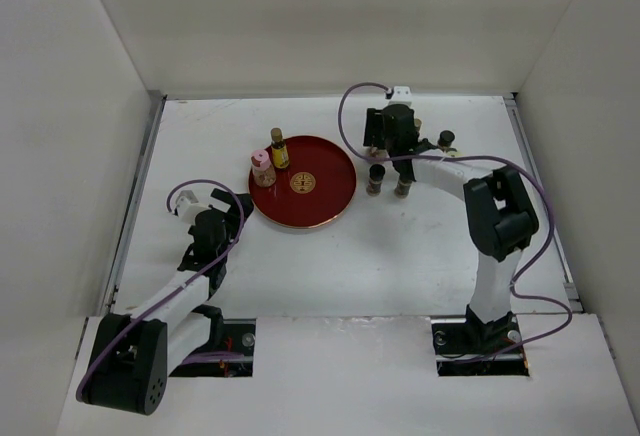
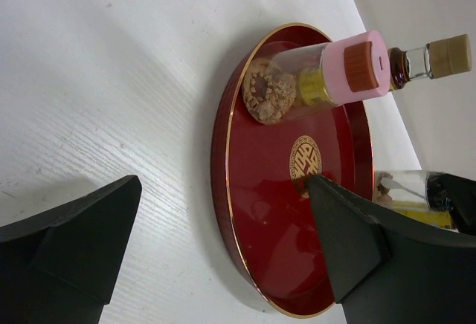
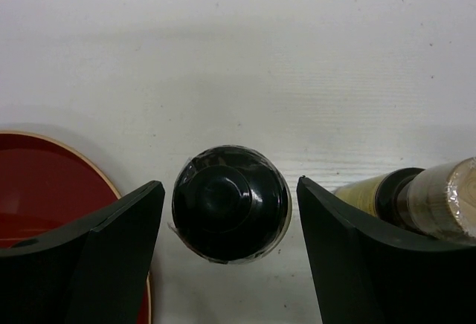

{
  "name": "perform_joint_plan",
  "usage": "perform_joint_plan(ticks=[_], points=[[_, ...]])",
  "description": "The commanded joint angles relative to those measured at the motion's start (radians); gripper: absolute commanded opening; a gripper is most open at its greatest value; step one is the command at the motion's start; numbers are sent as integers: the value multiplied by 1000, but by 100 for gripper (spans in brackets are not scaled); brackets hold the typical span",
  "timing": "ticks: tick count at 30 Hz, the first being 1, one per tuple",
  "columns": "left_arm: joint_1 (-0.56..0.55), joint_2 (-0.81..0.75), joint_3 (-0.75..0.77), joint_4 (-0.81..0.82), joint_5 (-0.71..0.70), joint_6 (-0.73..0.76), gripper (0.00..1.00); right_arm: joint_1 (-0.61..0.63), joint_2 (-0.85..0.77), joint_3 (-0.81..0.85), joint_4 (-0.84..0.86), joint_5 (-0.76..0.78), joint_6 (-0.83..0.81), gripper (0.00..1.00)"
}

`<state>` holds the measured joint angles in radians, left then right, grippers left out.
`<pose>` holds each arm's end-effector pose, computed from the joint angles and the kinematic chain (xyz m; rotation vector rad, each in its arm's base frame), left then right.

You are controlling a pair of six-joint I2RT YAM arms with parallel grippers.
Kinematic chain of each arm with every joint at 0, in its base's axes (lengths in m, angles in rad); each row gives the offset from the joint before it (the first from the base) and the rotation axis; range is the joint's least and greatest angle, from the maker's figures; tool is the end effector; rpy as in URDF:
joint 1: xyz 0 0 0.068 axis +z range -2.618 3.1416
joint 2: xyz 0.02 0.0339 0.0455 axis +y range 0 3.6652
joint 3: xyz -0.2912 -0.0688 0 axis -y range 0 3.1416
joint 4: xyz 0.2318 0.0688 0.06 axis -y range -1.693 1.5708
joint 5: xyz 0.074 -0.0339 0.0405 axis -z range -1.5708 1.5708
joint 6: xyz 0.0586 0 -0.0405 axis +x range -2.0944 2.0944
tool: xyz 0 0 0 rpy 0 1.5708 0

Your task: Organize the condiment bottles

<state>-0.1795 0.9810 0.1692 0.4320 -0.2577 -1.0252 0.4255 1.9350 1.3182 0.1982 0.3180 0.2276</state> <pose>0.1822 -0.0179 0.1802 -0.9659 1.7251 -0.5458 0.4320 0.1757 0.2478 0.0095 1.9688 0.1106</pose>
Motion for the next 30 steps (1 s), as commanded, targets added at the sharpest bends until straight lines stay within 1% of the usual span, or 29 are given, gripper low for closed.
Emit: perform_joint_plan(ticks=[1, 2, 6, 12, 17, 19, 24, 26, 28, 29, 30], points=[[-5, -4, 1, 57, -9, -6, 100, -6, 10, 72, -23, 6, -11, 74], [-5, 2, 3, 59, -11, -6, 100, -6, 7, 75, -25, 10, -10, 69], [-7, 8, 3, 71, -3, -6, 100, -1, -62, 46, 26, 15, 13, 56], [-7, 10, 4, 71, -2, -6, 100, 28, -200, 41, 86, 15, -2, 53], [-7, 8, 3, 71, -9, -6, 100, 101, -242, 56, 90, 12, -1, 53], [-7, 4, 3, 71, -5, -6, 100, 135, -228, 71, 93, 9, 4, 53], [-4, -27, -2, 77, -8, 4, 100, 229, -125, 144, 98, 6, 18, 53], [-4, -77, -16, 94, -3, 13, 100, 249, -79, 180, 109, 1, 24, 53], [-7, -175, -33, 115, 12, 31, 100, 255, -39, 232, 101, -17, 21, 53], [-8, -212, -43, 129, 3, 49, 100, 255, -22, 249, 104, -25, 18, 53], [-18, -241, -63, 154, -38, 71, 100, 255, -7, 269, 99, -30, 25, 53]])
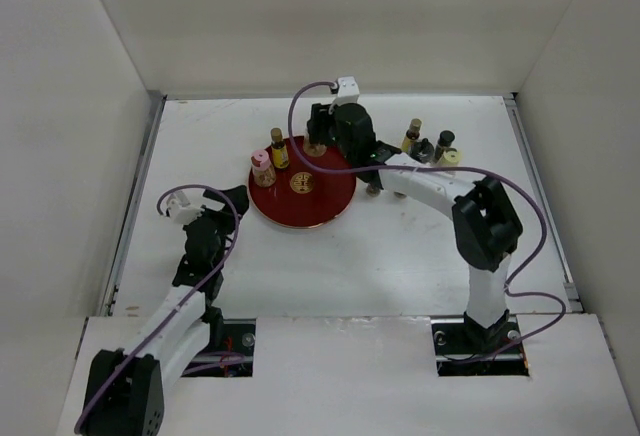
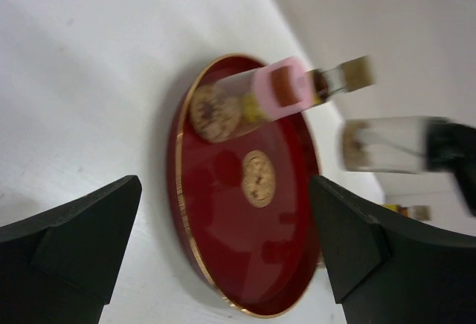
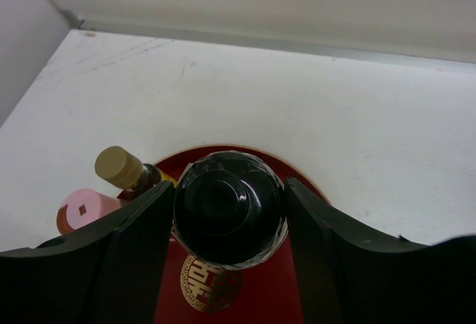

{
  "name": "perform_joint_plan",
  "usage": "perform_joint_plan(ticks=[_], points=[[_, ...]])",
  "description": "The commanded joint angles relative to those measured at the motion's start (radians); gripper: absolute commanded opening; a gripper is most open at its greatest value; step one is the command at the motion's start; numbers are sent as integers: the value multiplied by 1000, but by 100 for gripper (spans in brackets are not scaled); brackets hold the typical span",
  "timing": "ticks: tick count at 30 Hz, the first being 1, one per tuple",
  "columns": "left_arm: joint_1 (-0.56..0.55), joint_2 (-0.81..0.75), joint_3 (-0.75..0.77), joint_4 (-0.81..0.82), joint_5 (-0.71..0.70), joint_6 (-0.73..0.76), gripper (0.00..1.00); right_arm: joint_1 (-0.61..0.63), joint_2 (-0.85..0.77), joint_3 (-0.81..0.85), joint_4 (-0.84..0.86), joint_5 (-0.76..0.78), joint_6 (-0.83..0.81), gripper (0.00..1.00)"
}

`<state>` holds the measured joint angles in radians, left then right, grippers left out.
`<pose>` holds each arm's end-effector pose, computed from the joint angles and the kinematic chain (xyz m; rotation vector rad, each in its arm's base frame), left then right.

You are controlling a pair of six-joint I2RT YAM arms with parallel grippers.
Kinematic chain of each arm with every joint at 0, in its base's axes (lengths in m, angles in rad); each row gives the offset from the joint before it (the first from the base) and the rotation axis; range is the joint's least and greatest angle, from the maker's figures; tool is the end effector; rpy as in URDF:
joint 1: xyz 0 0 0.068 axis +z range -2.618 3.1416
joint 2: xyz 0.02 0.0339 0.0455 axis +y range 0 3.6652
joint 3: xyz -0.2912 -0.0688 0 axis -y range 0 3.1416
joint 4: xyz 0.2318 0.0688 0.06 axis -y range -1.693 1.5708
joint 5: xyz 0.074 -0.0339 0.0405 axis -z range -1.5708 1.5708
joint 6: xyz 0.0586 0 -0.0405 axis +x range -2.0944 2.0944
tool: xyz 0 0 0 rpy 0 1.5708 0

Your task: Organize the condiment bottles

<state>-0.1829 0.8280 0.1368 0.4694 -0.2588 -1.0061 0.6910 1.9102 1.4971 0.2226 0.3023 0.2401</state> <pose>0.1673 -0.0157 0.1977 -0.9008 1.5907 -0.6183 0.3817 0.2931 0.3254 -0.1774 1.7618 0.4120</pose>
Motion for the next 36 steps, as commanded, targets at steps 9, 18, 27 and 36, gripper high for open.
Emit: perform_joint_plan(ticks=[9, 18, 27, 36], points=[[-2, 9, -20, 69, -57, 0, 100, -3, 144, 130, 78, -15, 65, 53], [13, 19, -23, 72, -25, -14, 100, 0, 245, 216, 72, 9, 73, 54], [10, 59, -17, 78, -23, -15, 100, 14, 247, 226, 72, -8, 110, 79], [9, 69, -14, 78, -11, -17, 100, -21, -141, -101, 107, -5, 61, 67]])
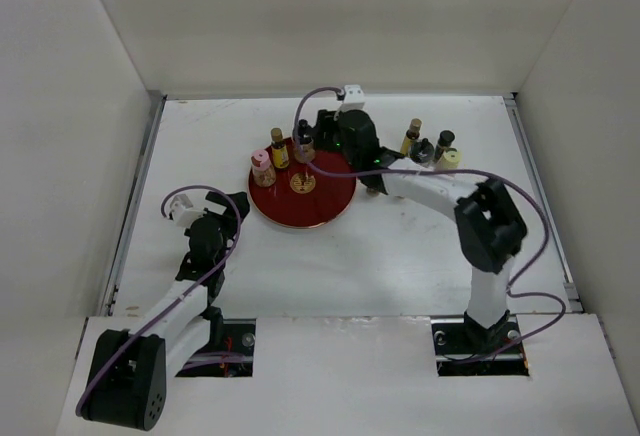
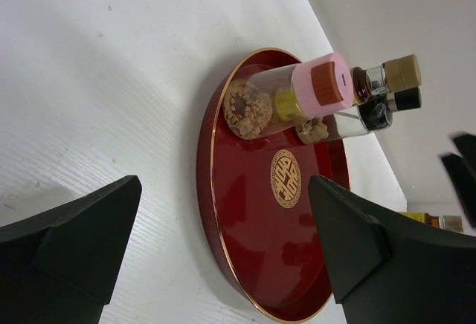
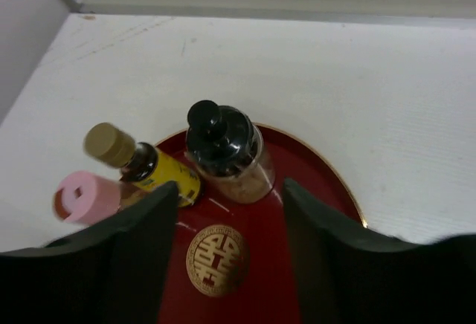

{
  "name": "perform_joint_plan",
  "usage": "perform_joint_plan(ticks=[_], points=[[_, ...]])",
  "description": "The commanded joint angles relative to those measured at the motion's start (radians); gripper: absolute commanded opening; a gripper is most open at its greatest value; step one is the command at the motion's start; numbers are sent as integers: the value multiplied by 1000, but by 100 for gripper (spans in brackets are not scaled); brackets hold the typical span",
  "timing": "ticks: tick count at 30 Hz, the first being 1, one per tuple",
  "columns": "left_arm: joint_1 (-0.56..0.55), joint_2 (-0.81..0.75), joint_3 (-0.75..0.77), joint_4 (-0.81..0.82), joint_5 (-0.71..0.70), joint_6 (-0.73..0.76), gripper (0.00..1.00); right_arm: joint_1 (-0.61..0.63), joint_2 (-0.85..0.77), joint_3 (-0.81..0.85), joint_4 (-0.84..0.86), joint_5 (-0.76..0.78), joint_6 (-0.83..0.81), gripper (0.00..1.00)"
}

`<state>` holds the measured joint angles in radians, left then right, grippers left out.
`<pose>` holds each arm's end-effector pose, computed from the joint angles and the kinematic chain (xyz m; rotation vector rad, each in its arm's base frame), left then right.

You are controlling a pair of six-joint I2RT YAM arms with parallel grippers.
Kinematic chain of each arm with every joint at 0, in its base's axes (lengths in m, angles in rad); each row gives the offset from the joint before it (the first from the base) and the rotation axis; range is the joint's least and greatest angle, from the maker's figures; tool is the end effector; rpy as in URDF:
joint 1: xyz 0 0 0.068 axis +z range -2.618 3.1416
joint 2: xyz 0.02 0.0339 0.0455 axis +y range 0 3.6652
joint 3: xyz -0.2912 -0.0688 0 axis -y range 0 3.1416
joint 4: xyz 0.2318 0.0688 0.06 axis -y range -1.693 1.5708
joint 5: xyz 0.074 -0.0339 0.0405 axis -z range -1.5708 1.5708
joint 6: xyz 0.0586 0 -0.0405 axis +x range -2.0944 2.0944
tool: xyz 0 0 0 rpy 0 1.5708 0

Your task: Organize the condiment bottles

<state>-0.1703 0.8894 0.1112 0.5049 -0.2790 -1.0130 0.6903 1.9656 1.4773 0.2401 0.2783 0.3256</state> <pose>0.1696 -0.0128 0.1845 -0.9420 1.6174 -0.5702 0.3890 0.3004 0.2945 -0.1352 1.8292 0.4670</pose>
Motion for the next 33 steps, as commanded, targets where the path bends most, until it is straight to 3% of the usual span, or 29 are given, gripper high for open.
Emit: perform_joint_plan(ticks=[1, 3, 5, 7, 11, 14, 25, 33], points=[[-5, 9, 13, 43, 14, -12, 100, -34, -253, -148, 93, 28, -28, 57], [-7, 5, 13, 43, 15, -13, 100, -70, -356, -269, 76, 53, -28, 41], [-5, 5, 12, 43, 9, -13, 100, -96, -437, -368, 21, 64, -33, 39], [-2, 13, 13, 43, 14, -13, 100, -119, -490, -435, -50, 67, -31, 43], [-10, 6, 15, 43, 8, -10, 100, -130, -516, -529, -78, 65, -31, 66], [-10, 26, 19, 44, 14, -13, 100, -127, -496, -532, -90, 55, -37, 73], [-10, 22, 19, 46, 20, -13, 100, -125, -410, -503, -82, 35, -45, 73], [-11, 26, 19, 50, 21, -13, 100, -120, -364, -480, -91, 36, -45, 63]])
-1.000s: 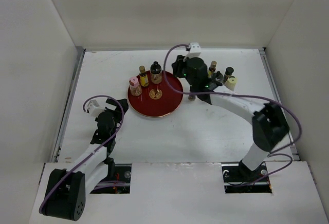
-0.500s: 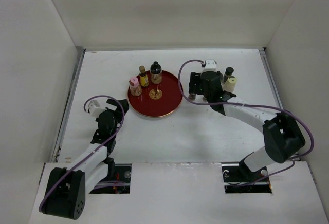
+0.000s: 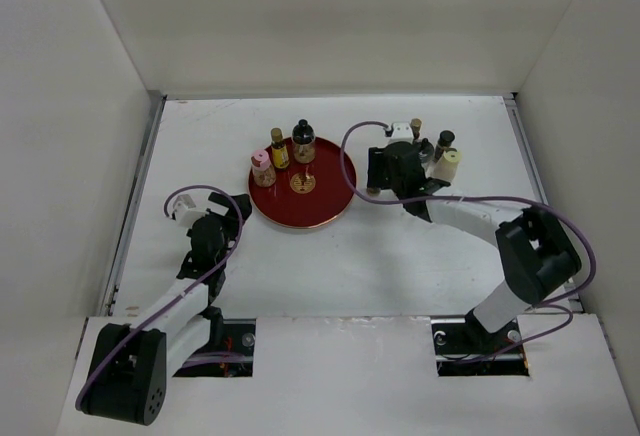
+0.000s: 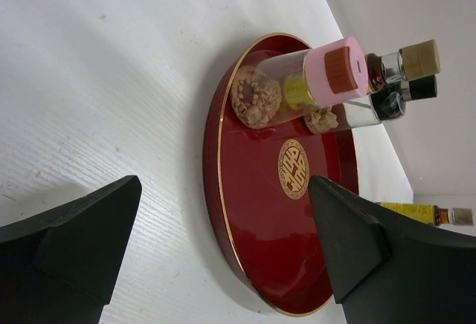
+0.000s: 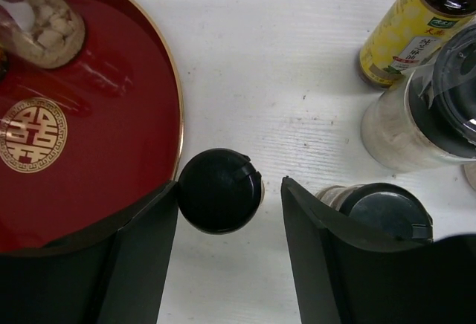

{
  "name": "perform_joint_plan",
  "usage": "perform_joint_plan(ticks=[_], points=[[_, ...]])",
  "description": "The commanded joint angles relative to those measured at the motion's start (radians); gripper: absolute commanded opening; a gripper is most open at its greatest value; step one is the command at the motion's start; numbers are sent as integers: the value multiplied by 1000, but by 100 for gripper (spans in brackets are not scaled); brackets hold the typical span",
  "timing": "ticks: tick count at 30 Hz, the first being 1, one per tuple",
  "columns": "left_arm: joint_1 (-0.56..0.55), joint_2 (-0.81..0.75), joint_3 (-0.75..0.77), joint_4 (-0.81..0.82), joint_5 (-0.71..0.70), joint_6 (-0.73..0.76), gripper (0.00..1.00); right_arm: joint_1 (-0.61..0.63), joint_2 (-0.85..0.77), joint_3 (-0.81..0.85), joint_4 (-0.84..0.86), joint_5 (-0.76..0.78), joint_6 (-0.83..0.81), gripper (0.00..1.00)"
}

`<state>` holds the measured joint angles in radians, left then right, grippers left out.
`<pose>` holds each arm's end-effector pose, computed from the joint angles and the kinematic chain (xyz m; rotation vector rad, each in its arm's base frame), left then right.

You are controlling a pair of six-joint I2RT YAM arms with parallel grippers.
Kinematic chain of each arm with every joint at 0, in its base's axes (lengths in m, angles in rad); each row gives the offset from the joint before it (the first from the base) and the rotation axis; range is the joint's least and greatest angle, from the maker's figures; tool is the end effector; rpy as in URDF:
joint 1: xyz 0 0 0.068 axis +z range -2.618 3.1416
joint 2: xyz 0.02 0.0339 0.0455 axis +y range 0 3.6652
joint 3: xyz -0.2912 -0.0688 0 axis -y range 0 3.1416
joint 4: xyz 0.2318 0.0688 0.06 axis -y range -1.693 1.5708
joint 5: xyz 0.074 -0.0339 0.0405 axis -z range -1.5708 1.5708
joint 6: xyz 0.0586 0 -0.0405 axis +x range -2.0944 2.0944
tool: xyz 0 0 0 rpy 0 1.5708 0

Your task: Organize the condiment bottles

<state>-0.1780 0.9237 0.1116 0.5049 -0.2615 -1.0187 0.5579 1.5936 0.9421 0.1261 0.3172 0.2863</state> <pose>0.1719 -0.0155 0.1794 -0.9420 1.6594 -0.5766 0.3147 0.1748 0.2467 -0.0910 2.0708 0.1860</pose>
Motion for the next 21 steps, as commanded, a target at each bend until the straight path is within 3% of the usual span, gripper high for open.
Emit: perform_joint_plan(ticks=[1, 11, 17, 21], points=[[-4, -3, 19, 50, 2, -8, 100, 12, 12, 60, 23, -3, -9, 62], [-7, 20, 23, 60, 13, -9, 100, 55, -20, 73, 72, 78, -50, 43], [-10, 26, 25, 60, 11, -11, 100, 107, -55, 176, 72, 137, -105, 42], [-10, 15, 25, 60, 13, -9, 100, 142, 31, 288, 72, 134, -128, 42]])
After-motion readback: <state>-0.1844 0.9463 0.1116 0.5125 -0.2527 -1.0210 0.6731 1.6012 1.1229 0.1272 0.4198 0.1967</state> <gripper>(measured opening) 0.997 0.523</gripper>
